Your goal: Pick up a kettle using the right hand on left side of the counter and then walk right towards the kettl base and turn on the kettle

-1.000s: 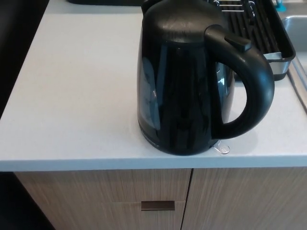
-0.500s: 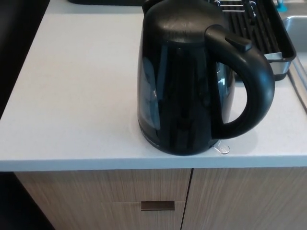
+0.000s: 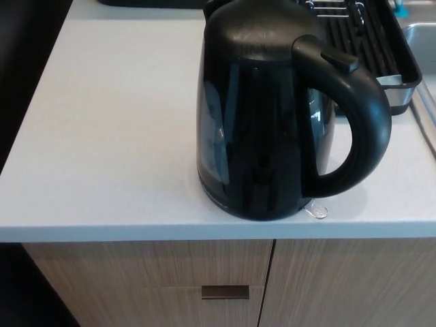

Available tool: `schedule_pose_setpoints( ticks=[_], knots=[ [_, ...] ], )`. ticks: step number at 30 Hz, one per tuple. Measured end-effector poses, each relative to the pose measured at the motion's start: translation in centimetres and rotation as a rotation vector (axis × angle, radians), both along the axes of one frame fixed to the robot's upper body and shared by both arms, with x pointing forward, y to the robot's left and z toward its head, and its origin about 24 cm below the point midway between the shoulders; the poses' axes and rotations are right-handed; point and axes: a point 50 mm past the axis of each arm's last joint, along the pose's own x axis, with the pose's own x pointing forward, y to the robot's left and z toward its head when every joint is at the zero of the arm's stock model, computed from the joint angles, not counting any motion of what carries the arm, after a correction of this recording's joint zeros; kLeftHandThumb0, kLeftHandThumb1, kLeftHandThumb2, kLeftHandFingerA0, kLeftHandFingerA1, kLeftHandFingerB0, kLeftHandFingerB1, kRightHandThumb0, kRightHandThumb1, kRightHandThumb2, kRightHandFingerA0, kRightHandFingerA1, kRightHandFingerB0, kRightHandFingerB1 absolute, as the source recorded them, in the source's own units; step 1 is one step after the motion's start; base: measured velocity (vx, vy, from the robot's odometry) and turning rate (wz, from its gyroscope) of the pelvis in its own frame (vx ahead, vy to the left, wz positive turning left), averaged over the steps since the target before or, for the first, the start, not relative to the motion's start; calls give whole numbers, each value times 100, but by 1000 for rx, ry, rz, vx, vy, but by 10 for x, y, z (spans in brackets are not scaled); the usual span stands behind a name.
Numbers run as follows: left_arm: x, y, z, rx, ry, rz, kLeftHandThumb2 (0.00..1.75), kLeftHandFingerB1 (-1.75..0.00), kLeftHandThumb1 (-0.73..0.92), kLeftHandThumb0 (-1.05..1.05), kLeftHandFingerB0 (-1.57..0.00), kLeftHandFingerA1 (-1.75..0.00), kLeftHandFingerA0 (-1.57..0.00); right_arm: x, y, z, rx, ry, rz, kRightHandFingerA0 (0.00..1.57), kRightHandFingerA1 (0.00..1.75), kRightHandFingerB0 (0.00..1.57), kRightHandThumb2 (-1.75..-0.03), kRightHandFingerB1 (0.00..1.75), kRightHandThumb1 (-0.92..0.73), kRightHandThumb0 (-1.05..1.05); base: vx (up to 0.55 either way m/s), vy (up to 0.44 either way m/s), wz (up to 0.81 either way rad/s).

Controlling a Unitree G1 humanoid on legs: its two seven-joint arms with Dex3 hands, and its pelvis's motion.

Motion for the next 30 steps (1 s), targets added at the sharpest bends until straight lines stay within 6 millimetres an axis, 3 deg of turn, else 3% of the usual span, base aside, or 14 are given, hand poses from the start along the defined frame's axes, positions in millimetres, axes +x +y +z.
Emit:
schedule_pose_setpoints(
  ticks=[1, 4, 5, 6, 8, 9, 11, 12, 19, 20, 21, 27, 30],
  knots=[
    [0, -1, 0, -2, 1, 0, 127, -94, 50, 33, -80, -115, -95, -2, 0, 7, -12, -14, 8, 0, 4, 0, -90, 0, -57, -91, 0, 0, 0],
    [-2, -3, -2, -9, 6, 1, 127, -94, 50, 33, -80, -115, -95, -9, 1, 29, -47, -49, 22, 0, 4, 0, -90, 0, -57, -91, 0, 0, 0],
    [-2, -3, -2, -10, 7, 2, 122, -94, 50, 36, -80, -113, -93, -10, 1, 32, -53, -53, 23, 0, 3, 0, -98, 1, -67, -99, 0, 0, 0],
    [-3, -5, -3, -14, 8, 3, 114, -92, 48, 31, -82, -107, -100, -14, 2, 42, -68, -68, 30, 0, 3, 0, -96, 0, -65, -96, 0, 0, 0],
    [-4, -6, -4, -18, 11, 2, 114, -92, 48, 31, -82, -107, -100, -19, 4, 58, -93, -88, 39, 0, 3, 0, -96, 0, -65, -96, 0, 0, 0],
    [-4, -6, -4, -19, 13, 1, 117, -90, 52, 32, -80, -107, -101, -21, 5, 66, -108, -101, 47, 0, 13, 0, -84, 4, -54, -80, 0, 0, 0],
    [-5, -7, -4, -20, 15, 0, 117, -90, 52, 32, -80, -107, -101, -23, 10, 82, -134, -128, 69, 0, 13, 0, -84, 4, -54, -80, 0, 0, 0],
    [-5, -7, -5, -21, 17, 0, 119, -92, 52, 33, -83, -110, -105, -23, 13, 88, -145, -142, 80, 2, 9, 0, -93, 10, -55, -85, 0, 0, 0],
    [-8, -9, -7, -30, 29, -3, 119, -92, 53, 33, -82, -109, -102, -12, 46, 136, -220, -278, 227, 1, 13, 0, -94, 7, -53, -87, 0, 0, 0],
    [-8, -10, -7, -30, 30, -3, 124, -93, 51, 33, -78, -113, -93, -11, 49, 139, -225, -288, 239, 1, 22, 0, -89, 7, -51, -83, 0, 0, 0],
    [-9, -10, -7, -31, 33, -2, 115, -94, 52, 27, -76, -119, -89, -9, 57, 148, -239, -318, 272, 1, 19, 0, -91, 10, -52, -85, 0, 0, 0],
    [-14, -10, -7, -30, 47, -6, 112, -93, 55, 26, -76, -119, -89, 8, 99, 185, -288, -460, 519, 1, 16, 0, -93, 3, -54, -89, 0, 0, 0],
    [-17, -11, -8, -31, 56, -8, 107, -89, 58, 26, -73, -115, -88, 16, 109, 190, -278, -501, 600, 0, 11, 0, -90, 0, -54, -93, 0, 0, 0]
  ],
)
